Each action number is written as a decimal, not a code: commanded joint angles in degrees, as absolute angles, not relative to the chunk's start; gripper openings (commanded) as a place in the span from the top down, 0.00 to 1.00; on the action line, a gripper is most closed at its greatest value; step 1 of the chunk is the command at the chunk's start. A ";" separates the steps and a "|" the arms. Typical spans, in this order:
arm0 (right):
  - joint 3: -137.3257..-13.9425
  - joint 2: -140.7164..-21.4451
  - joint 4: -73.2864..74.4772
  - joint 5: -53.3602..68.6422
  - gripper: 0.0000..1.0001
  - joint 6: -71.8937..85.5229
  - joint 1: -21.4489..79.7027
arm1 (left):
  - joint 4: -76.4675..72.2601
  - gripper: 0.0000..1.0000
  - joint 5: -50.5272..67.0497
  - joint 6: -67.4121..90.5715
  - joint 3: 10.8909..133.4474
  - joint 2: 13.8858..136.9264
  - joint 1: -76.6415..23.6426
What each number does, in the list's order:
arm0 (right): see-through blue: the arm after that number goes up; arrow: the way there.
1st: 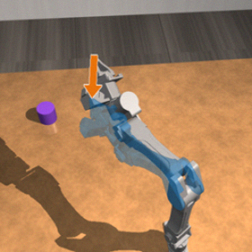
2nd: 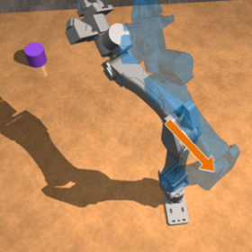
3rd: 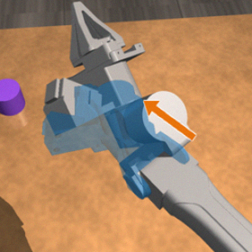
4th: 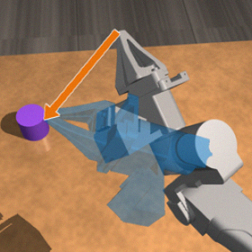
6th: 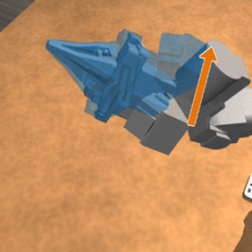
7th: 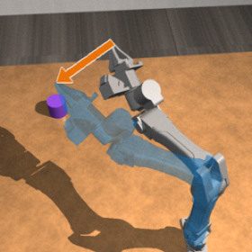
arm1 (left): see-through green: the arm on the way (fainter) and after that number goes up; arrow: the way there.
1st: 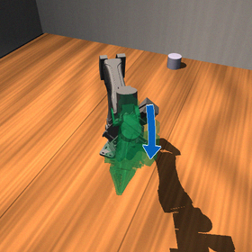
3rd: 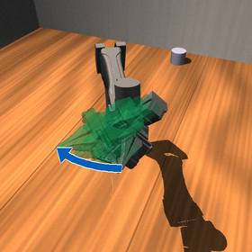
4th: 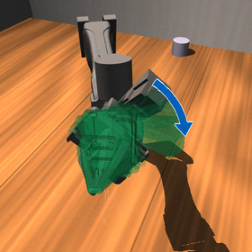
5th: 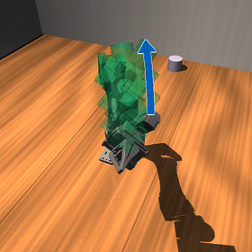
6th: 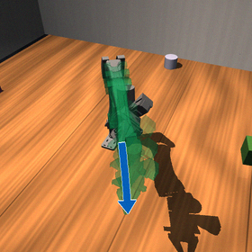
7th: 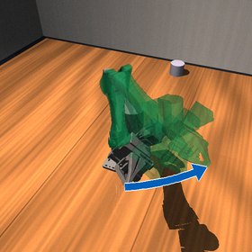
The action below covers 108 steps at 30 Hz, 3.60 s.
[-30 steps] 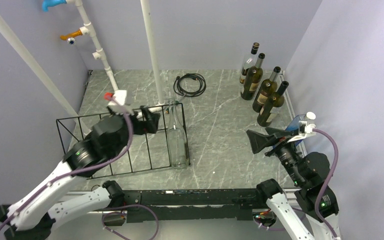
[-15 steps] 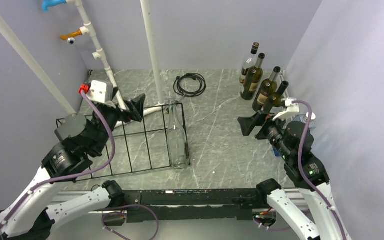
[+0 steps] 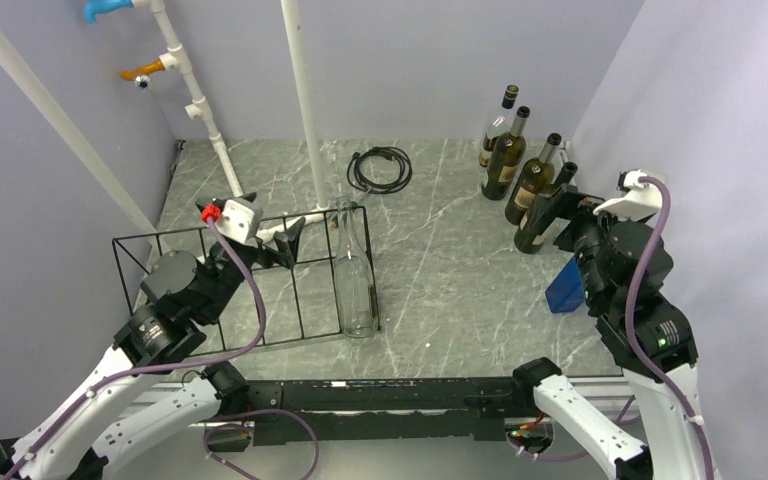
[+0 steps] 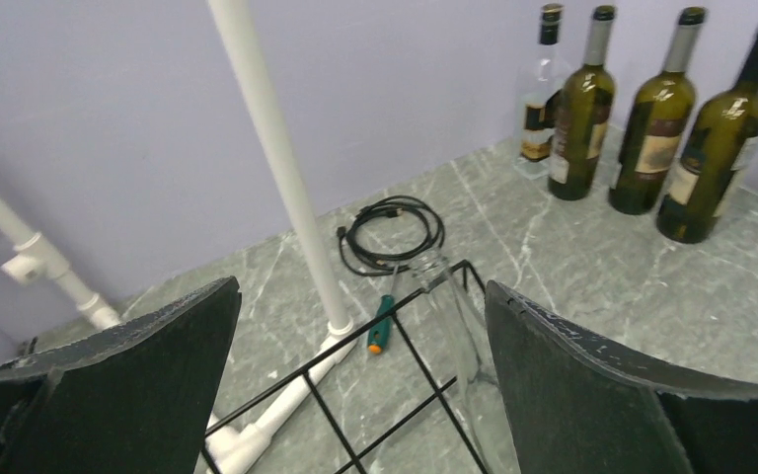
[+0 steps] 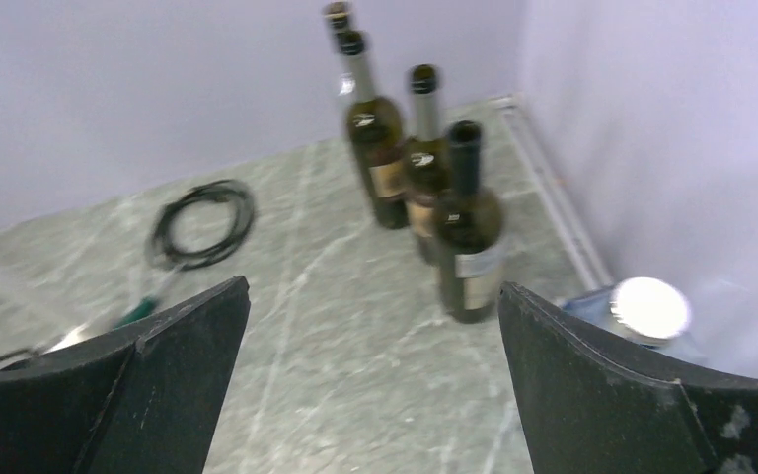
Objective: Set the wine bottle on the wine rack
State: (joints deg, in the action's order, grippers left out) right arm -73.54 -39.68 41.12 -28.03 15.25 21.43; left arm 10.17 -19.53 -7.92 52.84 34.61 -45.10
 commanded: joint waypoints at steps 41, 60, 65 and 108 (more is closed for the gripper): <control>-67.31 -58.91 55.64 -46.14 0.00 39.08 -5.54 | 7.18 0.00 -11.13 -3.69 53.95 32.08 -44.48; -58.08 -57.39 47.67 -51.84 0.14 44.50 -5.45 | 7.61 0.01 -11.34 -2.75 53.96 33.66 -44.41; -56.77 -55.49 45.14 -49.62 0.37 42.84 -5.37 | 7.45 0.00 -11.17 -2.51 53.87 33.66 -44.40; -69.35 -44.32 23.55 41.42 1.00 35.55 -4.92 | 10.50 0.00 21.50 15.41 69.57 50.54 -39.88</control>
